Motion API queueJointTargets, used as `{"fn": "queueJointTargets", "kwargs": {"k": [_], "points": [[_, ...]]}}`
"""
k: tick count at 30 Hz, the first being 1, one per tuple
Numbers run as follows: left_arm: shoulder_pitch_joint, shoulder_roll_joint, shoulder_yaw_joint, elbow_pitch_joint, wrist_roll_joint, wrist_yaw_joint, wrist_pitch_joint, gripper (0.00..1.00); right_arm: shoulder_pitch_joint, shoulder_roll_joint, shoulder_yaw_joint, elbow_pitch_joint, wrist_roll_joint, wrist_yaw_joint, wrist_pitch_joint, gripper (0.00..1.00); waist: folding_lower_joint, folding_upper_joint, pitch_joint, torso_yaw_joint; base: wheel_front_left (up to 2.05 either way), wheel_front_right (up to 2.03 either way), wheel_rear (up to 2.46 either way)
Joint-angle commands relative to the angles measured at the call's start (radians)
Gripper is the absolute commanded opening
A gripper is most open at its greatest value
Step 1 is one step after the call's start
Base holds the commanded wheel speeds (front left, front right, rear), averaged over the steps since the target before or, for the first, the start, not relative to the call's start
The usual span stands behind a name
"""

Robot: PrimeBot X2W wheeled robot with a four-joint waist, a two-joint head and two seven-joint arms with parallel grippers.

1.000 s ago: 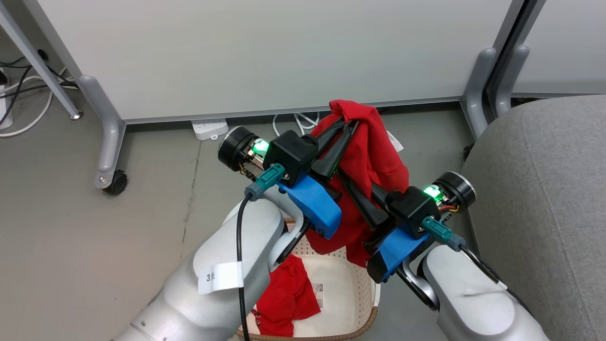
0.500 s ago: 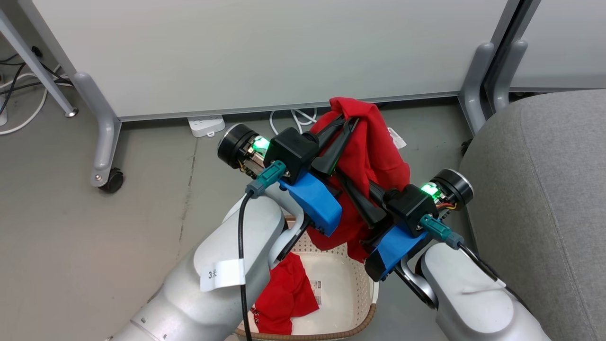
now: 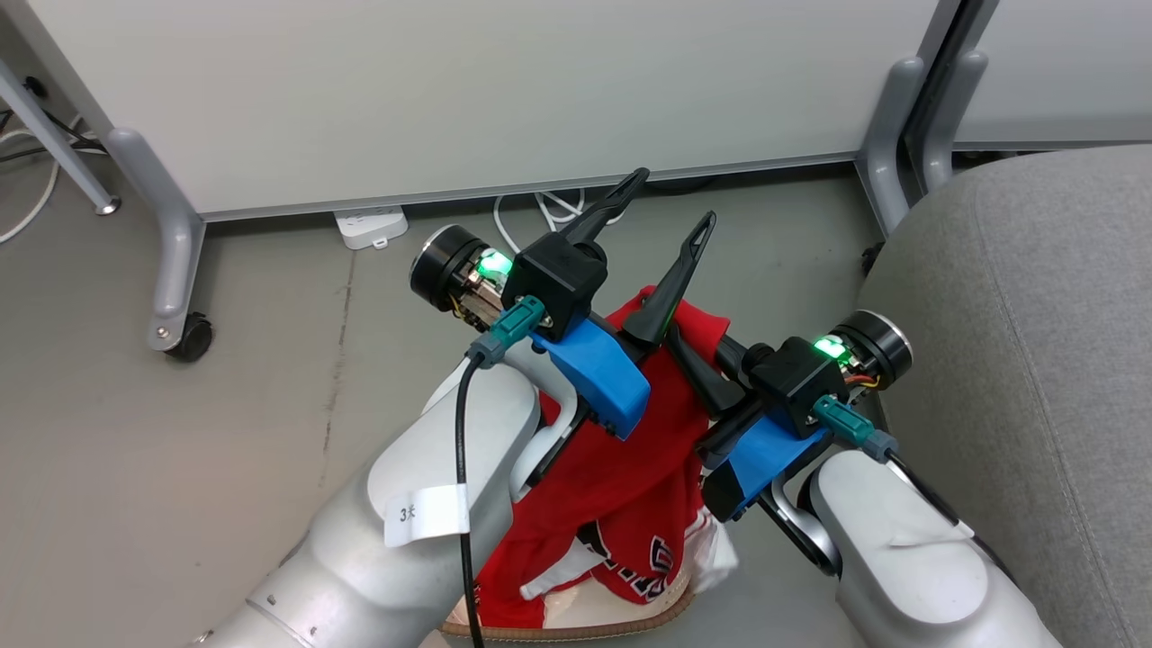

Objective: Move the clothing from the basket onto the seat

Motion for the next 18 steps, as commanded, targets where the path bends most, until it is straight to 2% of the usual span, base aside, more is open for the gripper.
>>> {"fn": "queueJointTargets", "kwargs": {"k": [1,9,18], "points": [[-0.014,-0.001,0.005,0.003,0.004,0.005,-0.004,1.0,-0.014,-0.003,-0.006,-0.007,0.004,0.0,-0.004,0.0,-0.0001,0.0,0.005,-0.007,0.0,0.0,0.0],[-0.015,-0.001,-0.003,0.01,0.017,0.001,-0.004,1.0,0.003,0.001,-0.055,-0.031,0.002,0.0,-0.004,0.0,-0.0001,0.0,0.033,-0.068,0.0,0.0,0.0],[-0.015,-0.001,-0.021,0.012,0.032,-0.007,-0.004,1.0,0.04,0.005,-0.176,-0.079,-0.01,0.0,-0.004,0.0,-0.0001,0.0,0.067,-0.166,0.0,0.0,0.0]]}}
